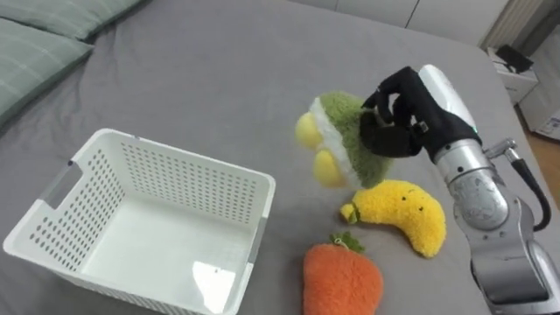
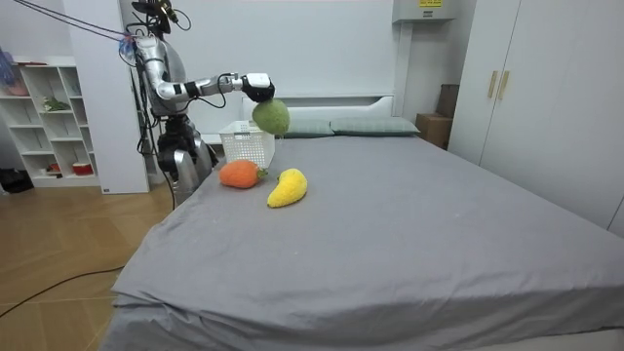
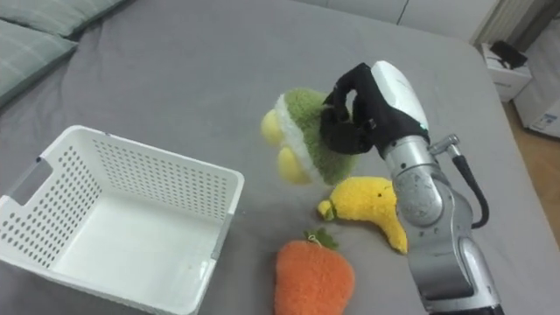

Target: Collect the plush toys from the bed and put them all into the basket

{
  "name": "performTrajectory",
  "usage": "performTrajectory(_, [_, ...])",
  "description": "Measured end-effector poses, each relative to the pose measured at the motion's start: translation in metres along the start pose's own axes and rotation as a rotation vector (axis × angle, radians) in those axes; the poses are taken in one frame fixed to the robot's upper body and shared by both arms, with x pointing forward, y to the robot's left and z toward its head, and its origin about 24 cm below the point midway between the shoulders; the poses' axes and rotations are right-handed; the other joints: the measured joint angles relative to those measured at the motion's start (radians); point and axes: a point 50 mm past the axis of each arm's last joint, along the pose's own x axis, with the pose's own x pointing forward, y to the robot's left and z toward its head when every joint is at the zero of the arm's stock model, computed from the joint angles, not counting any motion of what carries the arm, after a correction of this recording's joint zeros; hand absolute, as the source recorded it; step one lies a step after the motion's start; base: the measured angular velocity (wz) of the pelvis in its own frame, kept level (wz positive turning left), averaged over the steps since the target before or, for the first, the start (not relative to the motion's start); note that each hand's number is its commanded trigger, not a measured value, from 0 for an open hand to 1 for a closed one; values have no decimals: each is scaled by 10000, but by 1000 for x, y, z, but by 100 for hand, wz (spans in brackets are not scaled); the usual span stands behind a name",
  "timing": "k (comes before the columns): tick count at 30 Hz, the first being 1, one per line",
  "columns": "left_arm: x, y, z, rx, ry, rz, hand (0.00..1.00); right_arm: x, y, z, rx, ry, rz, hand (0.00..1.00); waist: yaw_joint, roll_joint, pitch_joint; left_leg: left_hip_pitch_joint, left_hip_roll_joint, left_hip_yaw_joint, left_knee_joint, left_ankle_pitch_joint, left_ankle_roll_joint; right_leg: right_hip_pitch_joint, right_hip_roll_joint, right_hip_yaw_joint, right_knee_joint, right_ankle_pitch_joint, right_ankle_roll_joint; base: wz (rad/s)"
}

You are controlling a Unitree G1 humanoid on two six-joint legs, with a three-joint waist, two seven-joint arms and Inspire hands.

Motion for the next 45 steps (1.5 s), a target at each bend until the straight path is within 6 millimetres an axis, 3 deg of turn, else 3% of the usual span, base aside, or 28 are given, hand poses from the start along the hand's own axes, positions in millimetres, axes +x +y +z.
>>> performTrajectory(9, [1, 0, 9, 591, -364, -122, 0, 11, 22, 29, -88, -1033, 1073, 100, 264, -76, 1, -209, -11, -89, 55, 31, 8, -167, -30, -169, -11, 0, 0, 3])
performTrajectory(15, [3, 3, 13, 658, -452, -34, 0, 20, 24, 49, -166, -1725, 1178, 100, 274, -130, 30, -336, -38, -207, 60, 37, 18, -226, -64, -504, -21, 0, 0, 5])
performTrajectory(22, [5, 6, 23, 599, -665, 42, 0, 21, 29, 55, -61, -1880, 1360, 100, 750, -200, 22, -388, -54, -252, 22, 48, 26, -295, -74, -571, -24, 0, 0, 1])
performTrajectory(26, [5, 6, 24, 617, -703, 70, 0, 19, 44, 62, -90, -2189, 1975, 100, 776, -230, 10, -460, -82, -286, 23, 53, 32, -295, -92, -596, -149, 1, 1, 1])
performTrajectory(32, [5, 5, 28, 709, -848, 75, 0, 19, 49, 69, 369, -2347, 2162, 100, 846, -214, 21, -519, -93, -369, 29, 54, 34, -316, -94, -608, -169, 1, 2, 2])
performTrajectory(33, [5, 5, 28, 704, -864, 81, 0, 19, 49, 69, 401, -2351, 2187, 80, 856, -213, 21, -522, -93, -373, 29, 54, 34, -316, -94, -609, -169, 1, 3, 0])
performTrajectory(35, [5, 6, 32, 702, -960, 117, 0, 19, 50, 69, 341, -2346, 2240, 22, 958, -210, 23, -547, -96, -396, 28, 54, 34, -324, -93, -634, -176, 1, 3, 3])
performTrajectory(36, [5, 7, 34, 730, -1038, 155, 0, 19, 50, 69, 141, -2334, 2190, 0, 998, -210, 23, -570, -103, -442, 25, 57, 32, -325, -93, -649, -182, 1, 3, 7])
performTrajectory(45, [5, 8, 38, 678, -1184, 183, 0, 19, 53, 74, -13, -2403, 2087, 0, 1075, -207, 29, -633, -140, -536, 19, 108, 37, -322, -112, -702, -259, 6, 10, 3])
